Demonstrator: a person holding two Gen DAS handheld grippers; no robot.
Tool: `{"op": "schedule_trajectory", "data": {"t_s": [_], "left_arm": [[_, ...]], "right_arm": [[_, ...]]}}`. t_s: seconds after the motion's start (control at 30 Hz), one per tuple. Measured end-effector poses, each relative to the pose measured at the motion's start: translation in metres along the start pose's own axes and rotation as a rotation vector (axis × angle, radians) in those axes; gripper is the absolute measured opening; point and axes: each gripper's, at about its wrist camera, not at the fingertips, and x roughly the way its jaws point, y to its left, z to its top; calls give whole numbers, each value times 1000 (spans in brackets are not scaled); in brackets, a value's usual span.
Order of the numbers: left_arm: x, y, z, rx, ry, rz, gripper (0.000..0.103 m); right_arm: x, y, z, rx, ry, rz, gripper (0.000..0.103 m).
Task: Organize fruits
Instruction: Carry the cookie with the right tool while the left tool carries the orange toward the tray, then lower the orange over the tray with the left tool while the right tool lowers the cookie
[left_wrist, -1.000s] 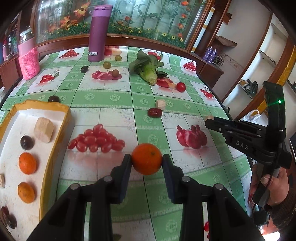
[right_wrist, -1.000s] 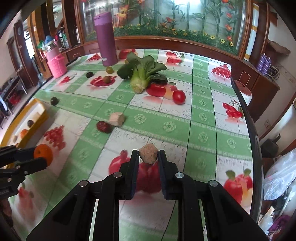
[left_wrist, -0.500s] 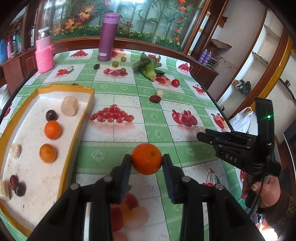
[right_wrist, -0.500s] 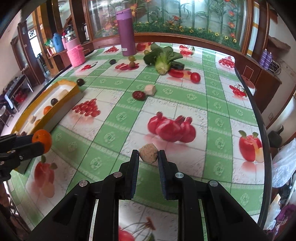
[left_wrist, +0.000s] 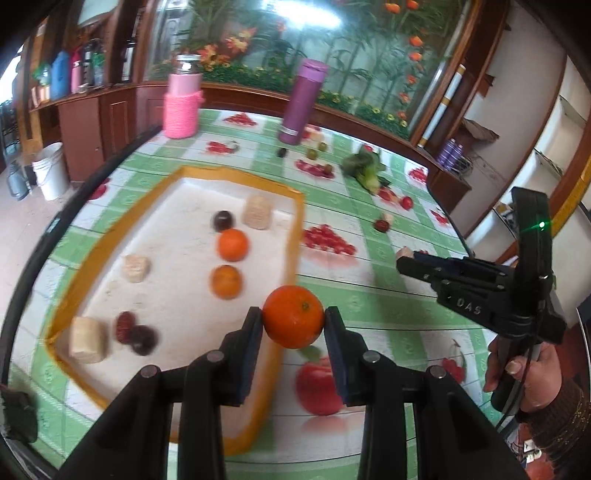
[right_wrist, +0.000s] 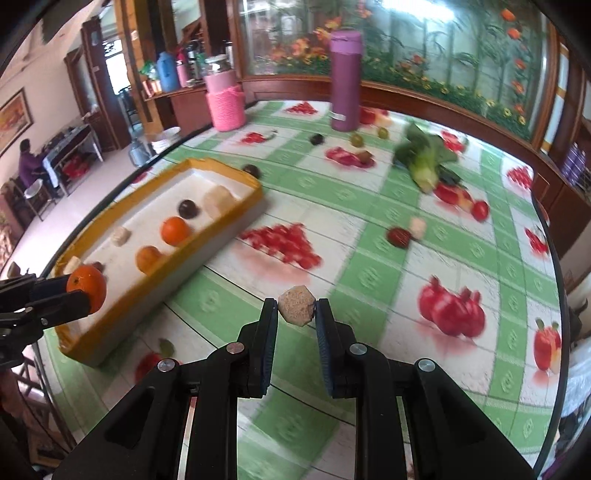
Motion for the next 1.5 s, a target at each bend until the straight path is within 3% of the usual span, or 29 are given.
{"op": "schedule_trajectory", "data": {"t_s": [0.33,0.53,0.73,0.8,0.93,1.1,1.17,1.23,1.5], "left_arm": [[-3,65,-2,-66,0,122,37],[14,84,0,-111,29,118,37],[17,84,1,-93,31,97,37],[14,84,2,-93,24,89,37],[7,80,2,-94,13,78,37],[3,74,2,-92,11,79,37],[0,71,1,-86,11,81,37],[-1,70,0,-83,10,82,37],[-1,72,-3,-101,11,80,37]], "right_arm": [[31,66,52,-118,-14,73,20],[60,88,73,-144,15,110,20],[45,66,54,-92,9,125,21],[40,54,36,-77,34,135,27],[61,54,5,-129,135,151,31],[87,67,0,-152,160,191,31],[88,75,-1,-212,143,144,30],[88,80,-2,-259,136,92,23],[65,61,-4,-243,121,56,23]]}}
